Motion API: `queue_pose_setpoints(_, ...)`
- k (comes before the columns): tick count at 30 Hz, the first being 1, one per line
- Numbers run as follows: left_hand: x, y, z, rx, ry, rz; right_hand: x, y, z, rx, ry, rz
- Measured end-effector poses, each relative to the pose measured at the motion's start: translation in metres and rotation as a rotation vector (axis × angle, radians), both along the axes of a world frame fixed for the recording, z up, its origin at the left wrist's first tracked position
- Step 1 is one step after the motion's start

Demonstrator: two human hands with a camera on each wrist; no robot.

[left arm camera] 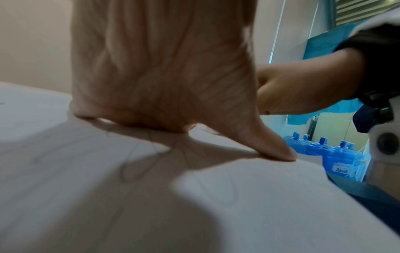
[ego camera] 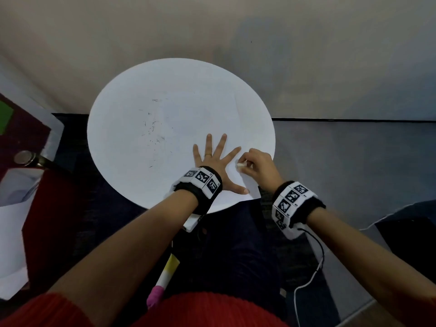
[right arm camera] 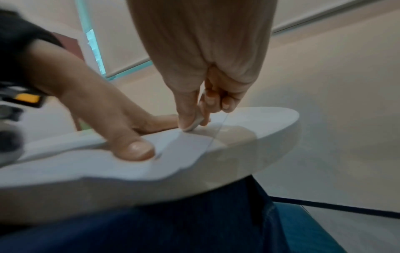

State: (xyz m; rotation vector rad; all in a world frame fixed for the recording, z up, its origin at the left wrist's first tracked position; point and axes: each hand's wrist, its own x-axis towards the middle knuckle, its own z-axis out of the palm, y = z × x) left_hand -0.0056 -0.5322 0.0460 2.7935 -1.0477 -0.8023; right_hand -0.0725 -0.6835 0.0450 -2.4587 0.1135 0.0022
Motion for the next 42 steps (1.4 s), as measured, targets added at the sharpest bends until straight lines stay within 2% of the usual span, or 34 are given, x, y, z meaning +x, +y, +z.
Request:
queue_pose_setpoints(3,0.000,-0.001,-0.002,0.000,-0.010,-0.001,-0.010,0.001,-0.001,-0.031,0.027,0.084)
queue_pose_setpoints(8,0.001,0.001,-0.001,0.000,0.006,-0.002,0.014,0.012,0.000,0.071,-0.026,0.017)
queue_pose_setpoints(11,0.001,0.003,0.000,-0.006,0.004,-0.002,0.007,0.006,0.003,0.102,0.039,0.049)
queue_pose_setpoints(15,-0.002,0.005,0.003,-0.020,0.015,-0.001,0.024,-0.014,0.019,0.268,-0.067,-0.169)
queue_pose_setpoints(19,-0.020,0.002,0.008,0.058,-0.052,0.010,0.042,-0.006,0.010,0.311,0.046,-0.058)
queue_pose_setpoints(22,-0.042,-0.011,0.013,0.032,-0.123,-0.078,0.042,-0.003,0.000,0.342,0.047,-0.032)
queue_pose_setpoints(26,-0.049,-0.010,0.006,-0.027,0.026,-0.320,0.040,-0.003,0.001,0.363,0.038,-0.072)
queue_pose_setpoints(28,-0.042,0.006,0.002,0.068,-0.018,-0.204,0.041,-0.003,0.001,0.388,0.036,-0.077)
queue_pose_setpoints(31,-0.038,0.020,0.006,0.213,-0.075,0.137,0.041,-0.003,0.002,0.406,0.038,-0.094)
queue_pose_setpoints(32,-0.041,0.017,0.009,0.209,-0.078,0.162,0.041,-0.002,0.002,0.407,0.036,-0.097)
queue_pose_setpoints(34,-0.051,0.002,0.012,0.100,-0.084,0.036,0.042,-0.001,0.002,0.415,0.024,-0.100)
queue_pose_setpoints(36,-0.059,-0.012,0.011,-0.003,-0.042,-0.207,0.042,-0.001,0.002,0.408,0.017,-0.108)
queue_pose_setpoints(38,-0.058,-0.013,0.004,-0.007,-0.019,-0.299,0.042,-0.001,0.003,0.396,0.017,-0.113)
queue_pose_setpoints(40,-0.043,0.001,-0.002,0.022,-0.026,-0.151,0.042,-0.001,0.004,0.393,0.015,-0.113)
queue_pose_setpoints(42,-0.023,0.026,0.000,0.044,-0.015,0.120,0.042,-0.001,0.004,0.393,0.017,-0.115)
